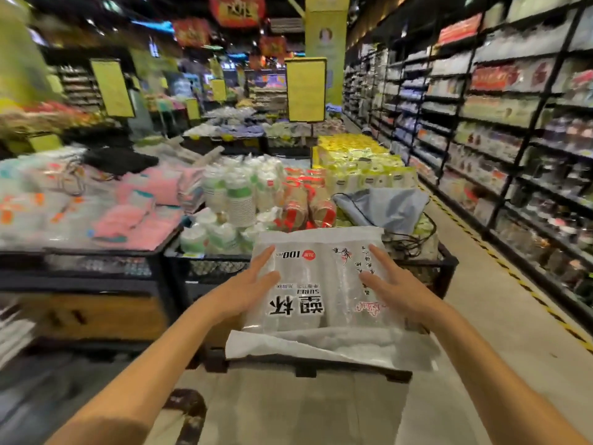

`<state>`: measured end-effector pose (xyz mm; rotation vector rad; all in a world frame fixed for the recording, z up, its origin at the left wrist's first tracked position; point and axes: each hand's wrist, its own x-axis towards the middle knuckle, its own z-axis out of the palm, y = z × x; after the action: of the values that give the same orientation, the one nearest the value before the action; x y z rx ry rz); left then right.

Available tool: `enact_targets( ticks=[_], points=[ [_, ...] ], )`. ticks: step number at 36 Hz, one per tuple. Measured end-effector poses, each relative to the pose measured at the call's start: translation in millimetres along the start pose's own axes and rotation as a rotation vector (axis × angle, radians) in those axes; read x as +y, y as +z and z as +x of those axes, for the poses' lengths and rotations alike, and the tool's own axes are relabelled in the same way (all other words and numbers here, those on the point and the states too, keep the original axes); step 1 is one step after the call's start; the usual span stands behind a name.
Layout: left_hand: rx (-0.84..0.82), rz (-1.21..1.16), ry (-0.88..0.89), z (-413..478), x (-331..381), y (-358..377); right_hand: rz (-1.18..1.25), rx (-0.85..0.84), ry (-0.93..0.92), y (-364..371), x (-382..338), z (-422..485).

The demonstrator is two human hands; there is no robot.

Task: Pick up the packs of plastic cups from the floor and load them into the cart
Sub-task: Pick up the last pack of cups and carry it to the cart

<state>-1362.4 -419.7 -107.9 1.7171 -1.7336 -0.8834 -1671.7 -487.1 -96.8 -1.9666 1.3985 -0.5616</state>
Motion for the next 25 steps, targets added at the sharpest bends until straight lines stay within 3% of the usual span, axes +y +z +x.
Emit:
enact_targets(
  ticks=[4, 9, 25],
  points=[
    [0.109, -0.098, -0.089, -48, -45, -49, -0.013, -0.102, -0.147, 54, -46, 30],
    [0.262, -0.059, -0.23, -108, -104, -111, -0.025, -0.236, -0.28, 131, -124, 63],
    [0.565, -0.072, -0.505, -261, -267, -282, 0.016, -0.553, -0.503, 374, -346, 130]
  ],
)
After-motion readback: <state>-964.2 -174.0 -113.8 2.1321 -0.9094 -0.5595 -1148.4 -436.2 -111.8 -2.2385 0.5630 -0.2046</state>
